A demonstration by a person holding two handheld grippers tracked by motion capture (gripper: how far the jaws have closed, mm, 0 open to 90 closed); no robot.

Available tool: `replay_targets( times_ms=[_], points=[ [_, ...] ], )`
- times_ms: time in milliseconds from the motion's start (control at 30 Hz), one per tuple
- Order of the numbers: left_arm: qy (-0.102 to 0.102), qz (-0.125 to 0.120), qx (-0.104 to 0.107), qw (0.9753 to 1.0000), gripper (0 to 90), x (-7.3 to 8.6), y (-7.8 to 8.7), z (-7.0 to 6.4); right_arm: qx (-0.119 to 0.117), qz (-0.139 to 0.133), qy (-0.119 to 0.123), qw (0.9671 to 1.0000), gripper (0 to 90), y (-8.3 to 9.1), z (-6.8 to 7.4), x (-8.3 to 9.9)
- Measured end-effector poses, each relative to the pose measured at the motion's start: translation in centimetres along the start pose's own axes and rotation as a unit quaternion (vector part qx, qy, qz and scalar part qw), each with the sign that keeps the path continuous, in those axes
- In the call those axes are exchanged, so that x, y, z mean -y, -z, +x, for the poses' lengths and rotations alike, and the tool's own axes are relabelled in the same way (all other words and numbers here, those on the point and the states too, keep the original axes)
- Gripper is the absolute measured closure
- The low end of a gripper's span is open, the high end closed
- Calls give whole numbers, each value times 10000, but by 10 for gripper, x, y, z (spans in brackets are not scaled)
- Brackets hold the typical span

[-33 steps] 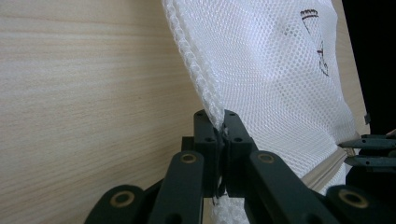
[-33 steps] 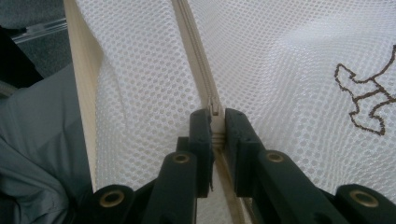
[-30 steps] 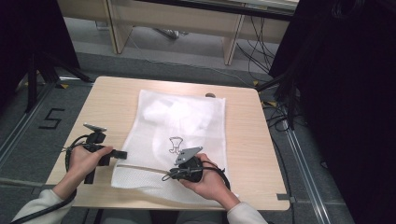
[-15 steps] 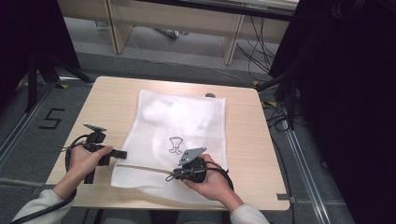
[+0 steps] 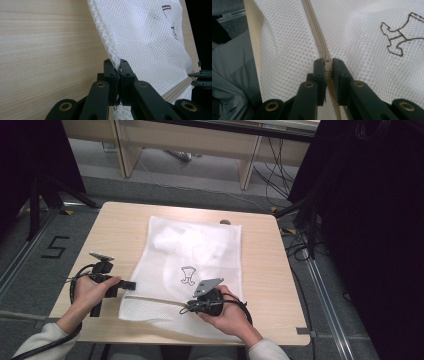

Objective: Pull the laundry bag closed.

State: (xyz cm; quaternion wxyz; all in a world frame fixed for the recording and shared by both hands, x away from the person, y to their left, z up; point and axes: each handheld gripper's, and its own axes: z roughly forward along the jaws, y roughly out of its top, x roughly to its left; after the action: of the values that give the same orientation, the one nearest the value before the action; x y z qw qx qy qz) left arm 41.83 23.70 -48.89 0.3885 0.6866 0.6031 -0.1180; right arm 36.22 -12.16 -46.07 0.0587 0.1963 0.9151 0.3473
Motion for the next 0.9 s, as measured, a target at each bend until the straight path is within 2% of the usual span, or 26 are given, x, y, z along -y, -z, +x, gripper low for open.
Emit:
replay_targets(
  times_ms=[67, 167, 333, 433, 467, 500, 533, 633, 667, 700, 900],
  points=[
    [-6, 0, 9, 10000, 862, 0, 0, 0, -5, 8, -74, 10000, 827, 2, 0, 1],
    [14, -2, 6, 10000, 862, 0, 0, 0, 32, -9, -1, 10000, 827, 2, -1, 2],
    [5, -1, 8, 10000, 862, 0, 0, 1, 51, 11, -75, 10000, 827, 5, -2, 4],
    [1, -3, -1, 10000, 861, 0, 0, 1, 32, 23, -30, 10000, 827, 6, -3, 4],
    [278, -10, -18, 9996, 862, 1, 0, -3, 47, 36, -50, 10000, 827, 7, -3, 4],
    [206, -8, -4, 9998, 861, 1, 0, -2, 41, -6, -55, 10000, 827, 7, -3, 5],
    [-6, -5, 12, 10000, 861, 0, 0, 0, 17, 20, -46, 10000, 827, 8, -3, 5],
    [61, -6, 11, 10000, 861, 0, 0, 0, 60, 47, -48, 10000, 827, 9, -3, 5],
    [180, -13, -11, 9998, 861, 1, 0, -2, -5, 56, -99, 9999, 827, 9, -3, 6],
    [-20, -11, -5, 10000, 861, 0, 0, 1, 52, 43, -55, 10000, 827, 9, -3, 6],
    [-14, -10, -6, 10000, 861, 0, 0, 1, 90, 5, -84, 9999, 827, 11, -4, 9]
  ],
)
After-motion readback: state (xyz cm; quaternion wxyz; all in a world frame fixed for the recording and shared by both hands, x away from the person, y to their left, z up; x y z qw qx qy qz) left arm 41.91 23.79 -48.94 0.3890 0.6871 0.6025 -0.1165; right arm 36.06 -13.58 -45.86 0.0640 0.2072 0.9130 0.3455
